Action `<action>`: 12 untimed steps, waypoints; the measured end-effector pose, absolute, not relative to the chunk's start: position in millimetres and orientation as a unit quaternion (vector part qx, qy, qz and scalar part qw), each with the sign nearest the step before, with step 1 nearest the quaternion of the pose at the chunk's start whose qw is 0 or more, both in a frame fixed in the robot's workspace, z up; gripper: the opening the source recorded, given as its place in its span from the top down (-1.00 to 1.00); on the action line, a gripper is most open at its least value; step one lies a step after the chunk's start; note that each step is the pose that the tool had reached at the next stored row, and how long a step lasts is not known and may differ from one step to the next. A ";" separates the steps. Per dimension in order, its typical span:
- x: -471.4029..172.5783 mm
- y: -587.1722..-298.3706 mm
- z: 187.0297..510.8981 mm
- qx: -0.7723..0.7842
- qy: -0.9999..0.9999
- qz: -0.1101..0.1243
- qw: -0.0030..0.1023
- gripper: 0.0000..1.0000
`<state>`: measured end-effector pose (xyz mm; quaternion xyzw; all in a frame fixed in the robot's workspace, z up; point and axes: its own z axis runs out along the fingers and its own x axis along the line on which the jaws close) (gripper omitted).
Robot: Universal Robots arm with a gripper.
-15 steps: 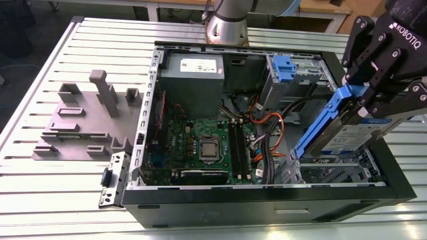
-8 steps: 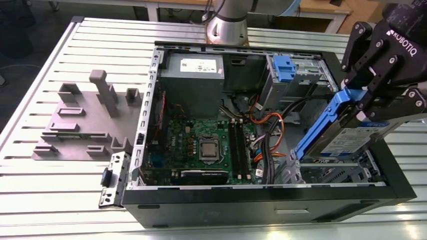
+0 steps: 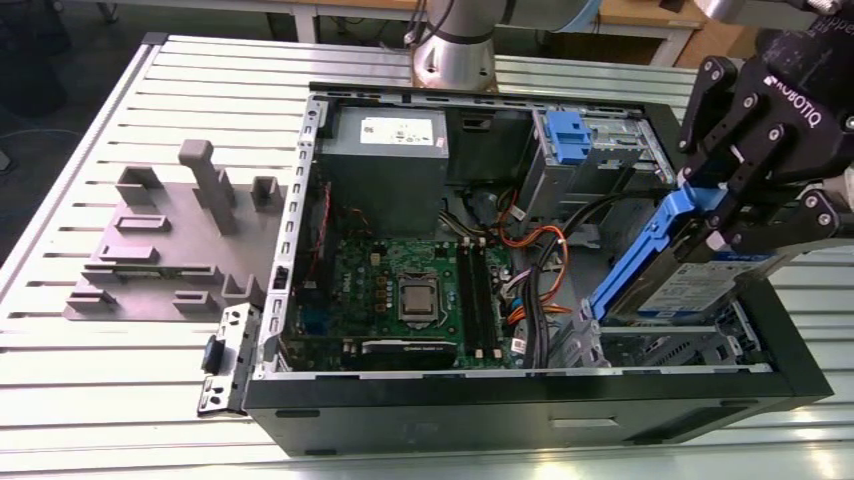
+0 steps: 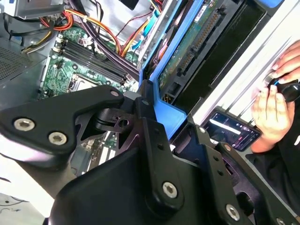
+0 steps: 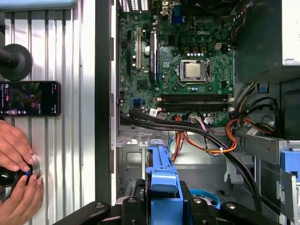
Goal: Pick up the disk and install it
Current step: 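Insert the disk into the insertion slot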
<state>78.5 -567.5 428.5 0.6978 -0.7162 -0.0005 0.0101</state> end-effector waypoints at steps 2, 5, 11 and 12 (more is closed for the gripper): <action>78.5 -567.7 426.7 0.697 -0.717 0.000 0.010 0.26; 78.6 -568.4 423.3 0.697 -0.717 0.000 0.010 0.26; 78.6 -568.6 421.9 0.697 -0.717 0.000 0.010 0.26; 78.6 -568.6 421.9 0.697 -0.717 0.000 0.010 0.26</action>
